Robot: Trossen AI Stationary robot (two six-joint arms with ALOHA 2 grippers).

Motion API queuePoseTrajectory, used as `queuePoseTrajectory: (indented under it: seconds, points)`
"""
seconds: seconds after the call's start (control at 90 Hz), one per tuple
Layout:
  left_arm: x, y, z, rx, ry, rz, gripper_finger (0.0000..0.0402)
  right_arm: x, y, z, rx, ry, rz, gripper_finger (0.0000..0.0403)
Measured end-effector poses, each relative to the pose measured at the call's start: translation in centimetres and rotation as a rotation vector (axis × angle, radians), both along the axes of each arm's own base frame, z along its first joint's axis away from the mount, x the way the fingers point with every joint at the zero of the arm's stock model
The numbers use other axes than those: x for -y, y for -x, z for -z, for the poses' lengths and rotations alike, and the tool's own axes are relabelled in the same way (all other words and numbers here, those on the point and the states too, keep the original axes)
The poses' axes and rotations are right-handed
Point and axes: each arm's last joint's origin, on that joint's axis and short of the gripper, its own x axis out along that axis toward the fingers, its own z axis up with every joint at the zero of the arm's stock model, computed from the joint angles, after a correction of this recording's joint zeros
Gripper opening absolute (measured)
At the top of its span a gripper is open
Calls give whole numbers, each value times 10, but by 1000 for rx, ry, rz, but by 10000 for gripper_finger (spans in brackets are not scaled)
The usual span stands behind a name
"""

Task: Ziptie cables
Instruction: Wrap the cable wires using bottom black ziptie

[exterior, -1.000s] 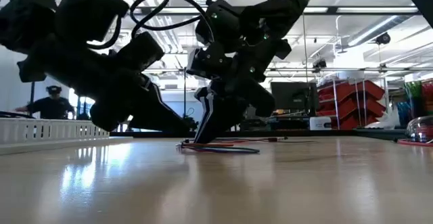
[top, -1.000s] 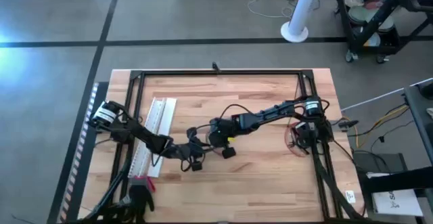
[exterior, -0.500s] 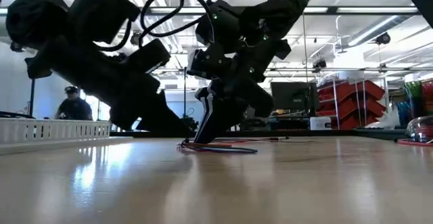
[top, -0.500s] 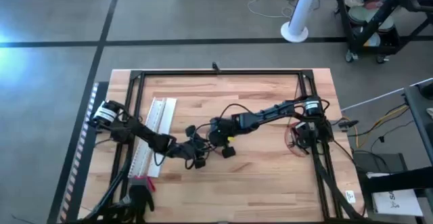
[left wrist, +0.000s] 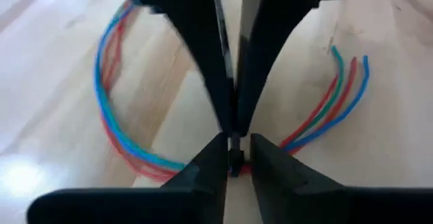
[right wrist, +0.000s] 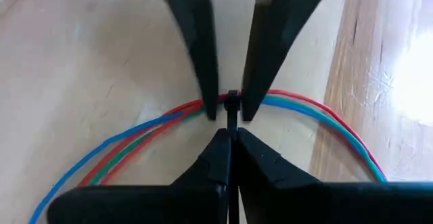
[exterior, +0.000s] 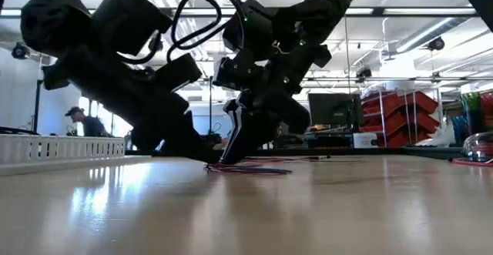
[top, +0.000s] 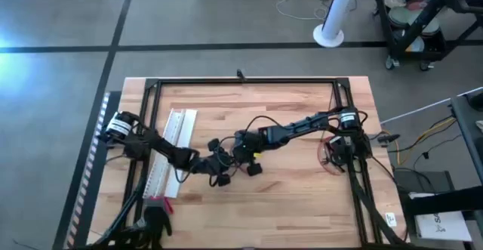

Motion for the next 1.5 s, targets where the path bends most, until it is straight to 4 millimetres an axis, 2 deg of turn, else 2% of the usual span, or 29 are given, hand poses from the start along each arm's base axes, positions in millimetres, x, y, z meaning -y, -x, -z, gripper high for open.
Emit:
queuePoseTrajectory:
  seconds: [0.167,0.378,0.522,1.222,1.4,1.5]
  points:
    - [-1,-3,4,-6,1,-6,47,0,1,0,-7,0,1,0]
    - [-2,1,4,-1,39,-27,7,0,0,0,-4,0,1,0]
    - [-3,3,6,-10,45,-33,2,0,1,-3,1,-1,3,0]
    - [-1,16,16,-41,45,-15,0,9,10,-9,-92,-16,44,2]
    - [0,13,10,-6,12,18,2,8,13,-8,-119,-25,49,1]
    - [1,13,3,-6,-3,51,14,7,19,-12,-178,-50,66,25]
